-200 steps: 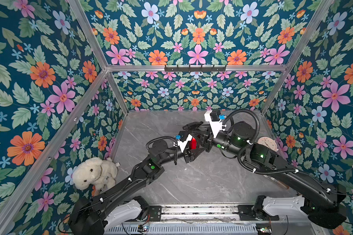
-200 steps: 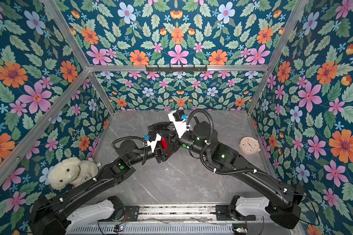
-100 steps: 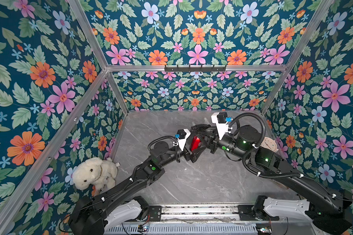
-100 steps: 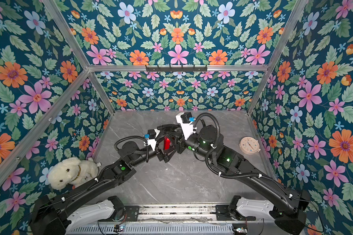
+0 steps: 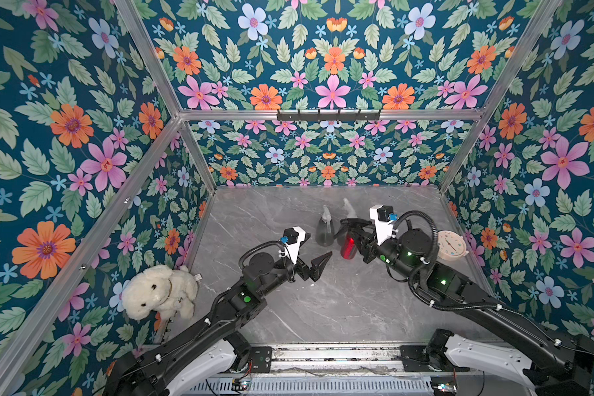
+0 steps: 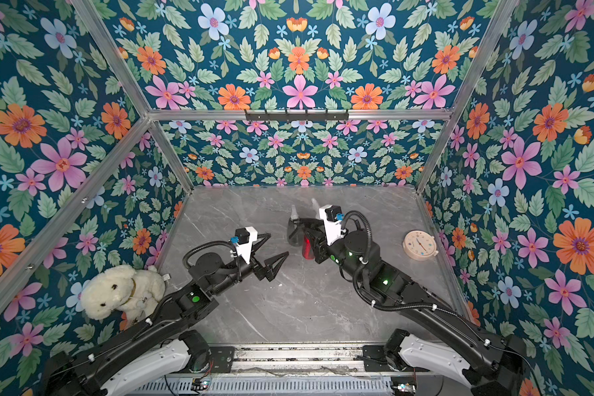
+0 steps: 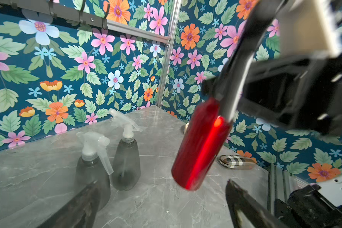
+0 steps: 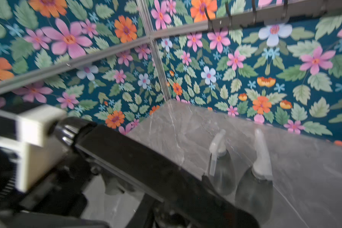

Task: Attach spray nozzles to spray bottles
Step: Place the spray bottle at the center of the board.

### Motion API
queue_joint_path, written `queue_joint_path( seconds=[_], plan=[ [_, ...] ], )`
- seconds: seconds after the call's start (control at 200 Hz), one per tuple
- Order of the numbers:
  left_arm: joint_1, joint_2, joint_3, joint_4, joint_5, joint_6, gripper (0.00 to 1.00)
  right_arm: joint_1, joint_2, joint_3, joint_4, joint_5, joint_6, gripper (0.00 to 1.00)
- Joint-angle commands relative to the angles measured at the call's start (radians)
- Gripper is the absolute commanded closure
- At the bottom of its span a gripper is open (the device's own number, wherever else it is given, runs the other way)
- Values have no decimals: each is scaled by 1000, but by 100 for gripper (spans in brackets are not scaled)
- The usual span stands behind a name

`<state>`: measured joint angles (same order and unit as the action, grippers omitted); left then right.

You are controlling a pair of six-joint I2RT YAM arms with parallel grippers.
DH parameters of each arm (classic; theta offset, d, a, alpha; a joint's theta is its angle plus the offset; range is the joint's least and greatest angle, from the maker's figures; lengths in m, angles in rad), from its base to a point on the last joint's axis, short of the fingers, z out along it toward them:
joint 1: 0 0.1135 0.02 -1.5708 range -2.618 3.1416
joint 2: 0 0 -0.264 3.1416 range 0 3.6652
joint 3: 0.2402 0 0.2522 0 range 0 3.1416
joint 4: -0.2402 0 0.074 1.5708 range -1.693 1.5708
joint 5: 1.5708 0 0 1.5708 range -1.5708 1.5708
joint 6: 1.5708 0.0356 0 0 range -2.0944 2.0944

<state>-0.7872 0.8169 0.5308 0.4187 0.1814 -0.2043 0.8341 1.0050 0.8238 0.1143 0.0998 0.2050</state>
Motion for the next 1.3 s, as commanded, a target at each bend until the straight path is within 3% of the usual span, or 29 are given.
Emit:
queue_joint_path(
  seconds=[0.0, 0.145, 0.315, 0.815, 1.29],
  plan=[
    [0, -82, -3, -39, -123, -13, 0, 0, 43, -130, 252, 35, 33, 94],
    [1, -150, -5, -49, -206, 7, 0, 15, 194, -265, 538, 58, 28, 94],
    [1, -150, -8, -40, -220, 7, 0, 22, 373, -284, 744, 74, 2, 93],
    [0, -136, -23, -28, -247, 20, 0, 35, 603, -236, 913, 126, -64, 89],
    [1, -140, -29, -29, -260, 25, 0, 45, 644, -226, 904, 130, -40, 75]
  ],
)
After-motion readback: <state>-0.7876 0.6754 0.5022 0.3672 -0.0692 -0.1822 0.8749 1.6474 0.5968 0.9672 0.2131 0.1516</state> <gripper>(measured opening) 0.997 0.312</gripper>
